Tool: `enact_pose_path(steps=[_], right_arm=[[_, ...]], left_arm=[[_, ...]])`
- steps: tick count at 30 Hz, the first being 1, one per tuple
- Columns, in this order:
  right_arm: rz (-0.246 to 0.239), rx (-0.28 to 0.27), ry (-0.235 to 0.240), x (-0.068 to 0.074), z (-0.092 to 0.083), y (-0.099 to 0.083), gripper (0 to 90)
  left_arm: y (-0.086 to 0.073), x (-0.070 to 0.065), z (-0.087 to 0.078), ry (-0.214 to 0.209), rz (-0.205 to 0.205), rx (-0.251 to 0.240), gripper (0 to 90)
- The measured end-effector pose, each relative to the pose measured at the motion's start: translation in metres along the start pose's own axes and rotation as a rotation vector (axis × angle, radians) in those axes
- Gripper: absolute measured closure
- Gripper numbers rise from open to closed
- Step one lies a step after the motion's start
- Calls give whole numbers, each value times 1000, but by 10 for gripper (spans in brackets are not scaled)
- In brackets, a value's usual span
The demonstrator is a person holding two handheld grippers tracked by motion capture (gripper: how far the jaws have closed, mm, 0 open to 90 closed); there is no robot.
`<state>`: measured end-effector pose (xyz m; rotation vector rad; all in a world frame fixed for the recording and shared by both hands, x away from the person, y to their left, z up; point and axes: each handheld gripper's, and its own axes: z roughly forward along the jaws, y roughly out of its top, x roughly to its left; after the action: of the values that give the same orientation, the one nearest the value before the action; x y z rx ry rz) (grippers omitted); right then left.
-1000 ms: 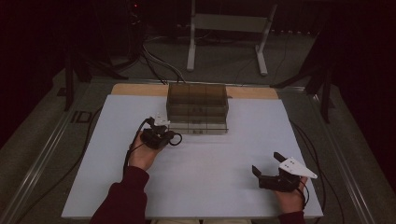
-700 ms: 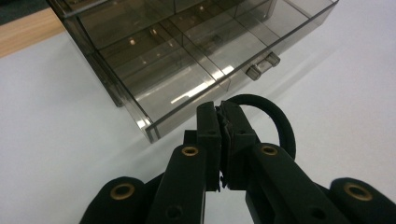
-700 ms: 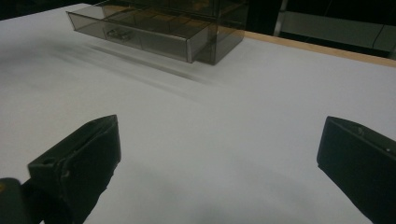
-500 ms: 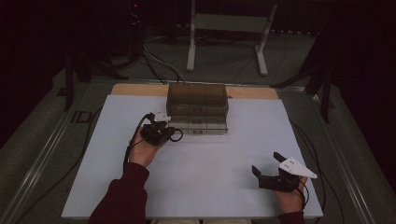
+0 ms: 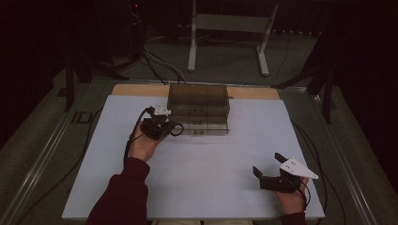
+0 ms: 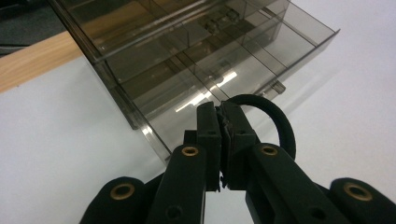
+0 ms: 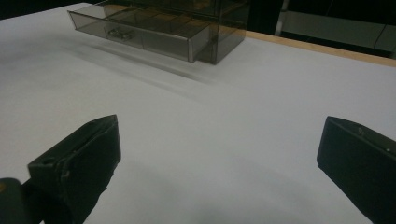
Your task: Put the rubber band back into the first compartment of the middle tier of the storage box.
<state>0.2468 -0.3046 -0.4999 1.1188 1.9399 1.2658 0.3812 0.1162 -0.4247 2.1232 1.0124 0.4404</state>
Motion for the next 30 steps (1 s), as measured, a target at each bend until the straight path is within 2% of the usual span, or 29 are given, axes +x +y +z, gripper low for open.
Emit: enact_pose_path(steps=[13, 22, 30], right_arm=[[0, 0, 1, 0, 0, 0, 2], [-2, -1, 2, 0, 0, 0, 2], [-1, -3, 4, 0, 0, 0, 3]], left_arm=[[6, 9, 4, 10, -17, -17, 884], [9, 13, 10, 26, -17, -5, 884], [11, 19, 14, 44, -37, -6, 884]])
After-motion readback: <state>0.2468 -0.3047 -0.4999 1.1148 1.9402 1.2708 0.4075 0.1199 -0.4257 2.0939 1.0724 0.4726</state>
